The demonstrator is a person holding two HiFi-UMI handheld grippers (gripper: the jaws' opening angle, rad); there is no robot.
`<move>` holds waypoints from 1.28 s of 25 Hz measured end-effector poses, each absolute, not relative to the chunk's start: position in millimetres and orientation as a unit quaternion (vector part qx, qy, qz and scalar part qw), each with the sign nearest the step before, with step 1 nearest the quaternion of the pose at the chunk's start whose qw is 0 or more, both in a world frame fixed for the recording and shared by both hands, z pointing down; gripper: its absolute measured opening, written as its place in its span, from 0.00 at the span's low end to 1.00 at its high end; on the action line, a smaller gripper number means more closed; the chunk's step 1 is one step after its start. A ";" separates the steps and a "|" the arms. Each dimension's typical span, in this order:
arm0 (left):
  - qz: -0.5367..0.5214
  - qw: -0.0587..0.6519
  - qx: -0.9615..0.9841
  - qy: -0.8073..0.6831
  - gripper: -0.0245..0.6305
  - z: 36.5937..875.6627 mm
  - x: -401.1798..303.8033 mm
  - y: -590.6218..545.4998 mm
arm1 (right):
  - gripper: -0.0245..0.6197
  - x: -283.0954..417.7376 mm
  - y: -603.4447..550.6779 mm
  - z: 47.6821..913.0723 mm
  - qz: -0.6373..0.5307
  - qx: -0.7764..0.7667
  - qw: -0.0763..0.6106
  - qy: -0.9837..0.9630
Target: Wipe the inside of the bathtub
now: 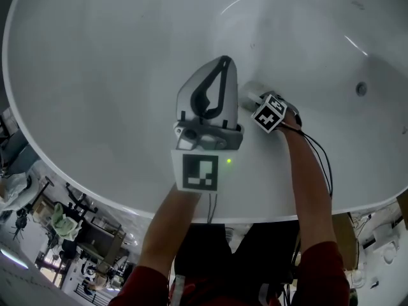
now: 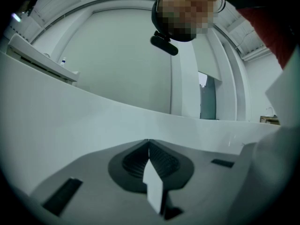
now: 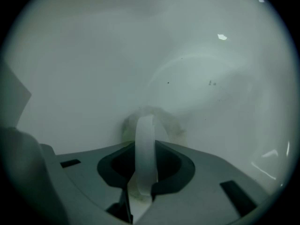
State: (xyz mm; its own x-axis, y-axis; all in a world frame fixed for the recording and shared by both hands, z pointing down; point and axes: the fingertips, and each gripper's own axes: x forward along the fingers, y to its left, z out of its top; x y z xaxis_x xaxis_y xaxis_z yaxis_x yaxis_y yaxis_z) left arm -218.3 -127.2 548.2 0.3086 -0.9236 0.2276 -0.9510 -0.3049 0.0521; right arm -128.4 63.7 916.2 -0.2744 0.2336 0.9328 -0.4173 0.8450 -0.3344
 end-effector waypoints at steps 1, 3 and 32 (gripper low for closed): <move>0.078 0.087 0.805 -0.582 0.06 546.1 -216.6 -125.9 | 0.18 -127.3 64.1 914.4 0.271 0.062 0.599 -0.751; 0.078 0.085 0.805 -0.582 0.06 541.7 -215.6 -123.3 | 0.18 -127.9 66.3 911.4 0.272 0.063 0.597 -0.752; 0.033 0.042 0.809 -0.585 0.06 411.2 -102.5 -107.0 | 0.18 -1.8 143.1 553.7 0.280 -0.132 0.514 -0.800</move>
